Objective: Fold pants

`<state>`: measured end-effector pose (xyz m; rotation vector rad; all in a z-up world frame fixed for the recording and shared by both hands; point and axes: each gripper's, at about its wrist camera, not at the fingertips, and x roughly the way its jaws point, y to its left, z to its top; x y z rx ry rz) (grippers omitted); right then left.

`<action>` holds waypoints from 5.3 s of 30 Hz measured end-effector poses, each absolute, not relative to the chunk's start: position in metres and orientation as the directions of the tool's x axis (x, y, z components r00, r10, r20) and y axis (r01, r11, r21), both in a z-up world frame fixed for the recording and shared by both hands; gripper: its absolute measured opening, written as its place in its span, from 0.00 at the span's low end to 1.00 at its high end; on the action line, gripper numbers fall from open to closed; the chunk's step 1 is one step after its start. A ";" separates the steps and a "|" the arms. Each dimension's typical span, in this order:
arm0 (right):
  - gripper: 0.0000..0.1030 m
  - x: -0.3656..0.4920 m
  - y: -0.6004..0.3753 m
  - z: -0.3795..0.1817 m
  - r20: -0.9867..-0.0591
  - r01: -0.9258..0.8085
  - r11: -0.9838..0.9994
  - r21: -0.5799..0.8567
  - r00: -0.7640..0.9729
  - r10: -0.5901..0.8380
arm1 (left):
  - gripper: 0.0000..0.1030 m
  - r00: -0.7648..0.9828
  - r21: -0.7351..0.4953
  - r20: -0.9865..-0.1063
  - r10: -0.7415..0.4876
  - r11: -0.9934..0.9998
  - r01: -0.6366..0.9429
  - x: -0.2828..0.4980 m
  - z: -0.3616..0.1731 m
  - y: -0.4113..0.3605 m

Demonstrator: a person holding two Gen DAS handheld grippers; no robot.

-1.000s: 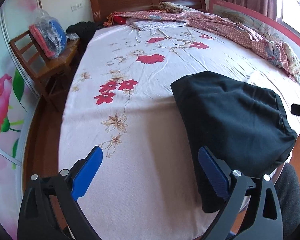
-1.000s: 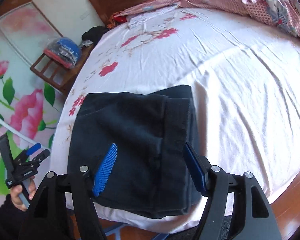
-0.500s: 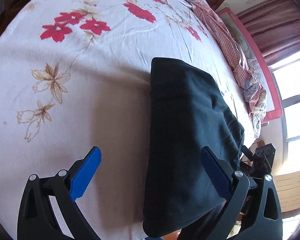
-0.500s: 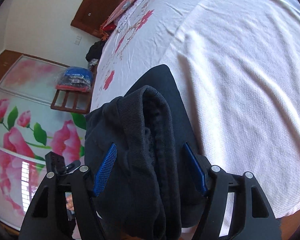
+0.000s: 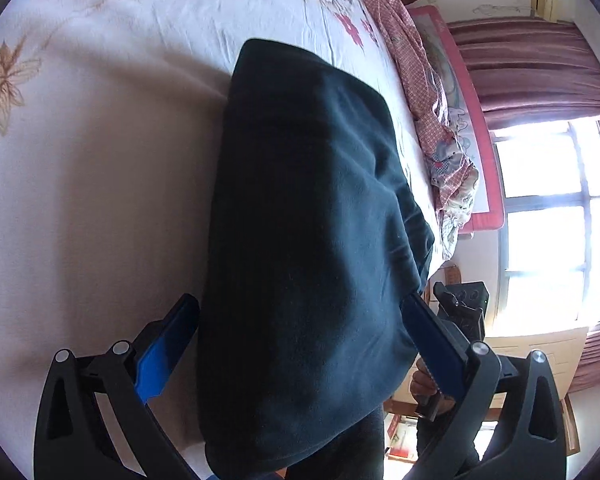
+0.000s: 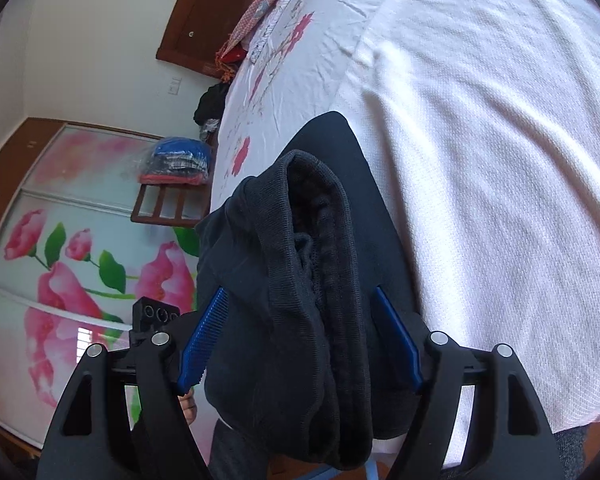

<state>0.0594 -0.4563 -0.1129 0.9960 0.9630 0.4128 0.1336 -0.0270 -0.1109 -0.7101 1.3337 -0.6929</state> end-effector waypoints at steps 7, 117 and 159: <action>0.30 0.062 -0.442 -0.110 -0.575 0.113 0.612 0.783 0.507 0.642 | 0.71 0.125 -0.793 -0.598 -0.792 0.607 0.051 0.136 -0.114 -0.047; 0.82 0.101 -0.334 -0.049 -0.914 0.284 0.918 0.275 0.373 0.159 | 0.98 0.465 0.131 -0.849 0.252 0.952 -0.277 0.082 0.003 0.075; 0.82 0.052 -0.217 0.027 -0.752 0.079 0.993 -0.083 0.649 -0.115 | 0.98 0.579 0.081 -0.790 0.201 0.971 -0.227 0.021 0.021 0.000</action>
